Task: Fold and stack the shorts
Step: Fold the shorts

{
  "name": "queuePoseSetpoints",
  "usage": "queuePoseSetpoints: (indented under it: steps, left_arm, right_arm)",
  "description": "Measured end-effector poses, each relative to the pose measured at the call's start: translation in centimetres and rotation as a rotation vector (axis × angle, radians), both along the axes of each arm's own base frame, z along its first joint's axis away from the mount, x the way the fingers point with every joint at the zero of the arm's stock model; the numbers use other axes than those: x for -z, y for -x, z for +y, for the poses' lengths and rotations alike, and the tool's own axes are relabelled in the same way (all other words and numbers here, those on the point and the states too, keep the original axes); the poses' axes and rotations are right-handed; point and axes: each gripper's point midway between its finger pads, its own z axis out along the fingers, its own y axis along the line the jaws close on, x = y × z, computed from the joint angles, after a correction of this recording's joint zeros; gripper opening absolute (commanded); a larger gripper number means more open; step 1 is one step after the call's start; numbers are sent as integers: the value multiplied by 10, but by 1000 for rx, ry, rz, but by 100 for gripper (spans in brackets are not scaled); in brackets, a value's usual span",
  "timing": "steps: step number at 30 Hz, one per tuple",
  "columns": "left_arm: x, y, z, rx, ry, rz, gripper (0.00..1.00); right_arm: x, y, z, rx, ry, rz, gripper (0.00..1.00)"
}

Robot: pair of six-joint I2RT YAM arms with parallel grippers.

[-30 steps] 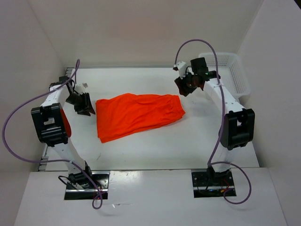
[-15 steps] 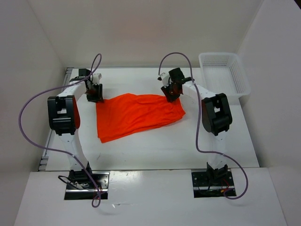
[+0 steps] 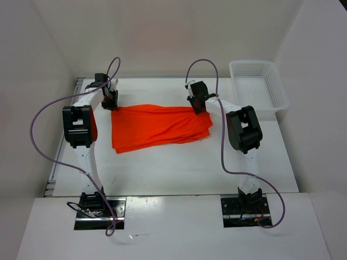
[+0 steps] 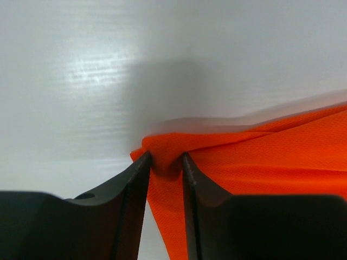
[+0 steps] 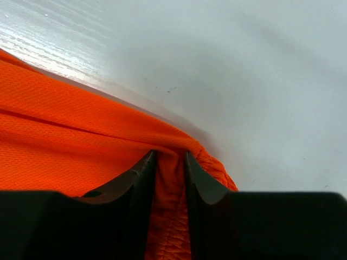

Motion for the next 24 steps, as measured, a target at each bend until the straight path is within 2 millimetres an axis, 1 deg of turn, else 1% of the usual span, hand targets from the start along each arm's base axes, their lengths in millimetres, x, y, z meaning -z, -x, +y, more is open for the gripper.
queuePoseSetpoints:
  steps: [2, 3, 4, 6, 7, 8, 9, 11, 12, 14, 16, 17, 19, 20, 21, 22, 23, 24]
  left_arm:
    - [-2, -11, 0, 1, -7, -15, 43]
    - [-2, -15, 0, 2, -9, -20, 45]
    - [-2, -17, 0, 2, -10, -24, 50]
    - [-3, -20, 1, 3, -17, -26, 55]
    - [-3, -20, 0, 4, -19, -26, 57]
    - [-3, -20, 0, 5, -19, -25, 60]
    - [-4, -19, -1, 6, -18, -25, 61]
    - [-6, -18, -2, 10, -12, -23, 64]
    - [-10, -16, -3, 13, -5, -23, 68]
    - [-22, -13, -6, 22, 7, -36, 69]
    - [-45, -1, -10, 29, 21, -61, 73]
    - [-58, 8, -12, 34, 25, -73, 74]
    - [-85, 30, -16, 40, 33, -94, 74]
    - [-99, 41, -18, 44, 37, -107, 74]
    - [-108, 53, -20, 47, 42, -115, 74]
    - [-113, 63, -22, 49, 46, -111, 74]
    - [-112, 75, -23, 50, 52, -96, 74]
    - [-106, 86, -25, 51, 62, -74, 74]
  right_arm:
    - [-1, -2, 0, 8, 1, -9, 40]
    - [-3, -3, 0, 4, 0, -10, 48]
    - [-4, -4, 1, -2, -2, -11, 52]
    - [-11, -7, 6, -23, -14, -14, 60]
    - [-16, -9, 9, -34, -24, -19, 67]
    - [-22, -11, 11, -41, -35, -27, 70]
    - [-29, -11, 13, -52, -44, -32, 75]
    - [-48, -9, 16, -68, -64, -50, 76]
    - [-61, -8, 16, -72, -70, -67, 76]
    - [-91, -4, 14, -77, -82, -114, 76]
    - [-125, 7, 10, -83, -97, -173, 76]
    - [-140, 18, 6, -88, -103, -196, 76]
    - [-157, 40, -4, -92, -105, -220, 78]
    - [-160, 51, -8, -92, -106, -220, 78]
    - [-159, 60, -11, -93, -108, -213, 78]
    - [-154, 68, -14, -93, -112, -197, 80]
    - [-146, 73, -16, -91, -117, -174, 80]
    - [-136, 79, -18, -91, -130, -141, 80]
